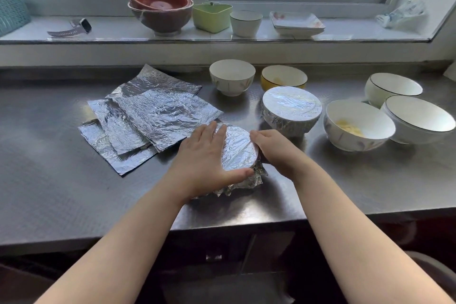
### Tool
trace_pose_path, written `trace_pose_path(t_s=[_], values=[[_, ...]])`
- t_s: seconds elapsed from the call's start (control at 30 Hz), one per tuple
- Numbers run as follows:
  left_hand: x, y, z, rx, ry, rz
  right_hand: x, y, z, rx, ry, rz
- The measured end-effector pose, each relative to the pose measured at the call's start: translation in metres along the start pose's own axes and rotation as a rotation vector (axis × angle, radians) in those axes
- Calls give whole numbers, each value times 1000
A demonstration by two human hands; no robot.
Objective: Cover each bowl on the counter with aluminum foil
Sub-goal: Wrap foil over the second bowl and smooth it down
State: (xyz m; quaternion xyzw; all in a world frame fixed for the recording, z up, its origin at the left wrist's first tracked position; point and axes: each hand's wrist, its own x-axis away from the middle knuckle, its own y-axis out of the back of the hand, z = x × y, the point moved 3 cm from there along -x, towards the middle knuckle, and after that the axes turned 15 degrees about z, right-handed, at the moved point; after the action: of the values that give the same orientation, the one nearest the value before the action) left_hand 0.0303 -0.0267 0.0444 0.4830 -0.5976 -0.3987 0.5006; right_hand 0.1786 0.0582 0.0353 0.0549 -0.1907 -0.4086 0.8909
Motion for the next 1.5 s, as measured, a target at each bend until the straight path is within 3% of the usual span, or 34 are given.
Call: trace_pose_path(t_s=[0.23, 0.37, 0.47, 0.57, 0.73, 0.93, 1.5], values=[[-1, -1, 0, -7, 4, -4, 5, -4, -10, -349, -56, 131], [0, 1, 0, -12, -6, -8, 9, 3, -8, -418, -15, 82], [1, 2, -1, -2, -5, -10, 17, 19, -4, -239, 103, -197], [1, 2, -1, 1, -4, -18, 38, 11, 10, 223, 222, -382], [2, 2, -3, 11, 11, 0, 52, -25, 19, 614, 207, -416], [1, 1, -2, -5, 4, -10, 49, -23, 20, 641, 133, -450], [1, 2, -2, -8, 2, -23, 29, 1, 14, 351, 27, -236]])
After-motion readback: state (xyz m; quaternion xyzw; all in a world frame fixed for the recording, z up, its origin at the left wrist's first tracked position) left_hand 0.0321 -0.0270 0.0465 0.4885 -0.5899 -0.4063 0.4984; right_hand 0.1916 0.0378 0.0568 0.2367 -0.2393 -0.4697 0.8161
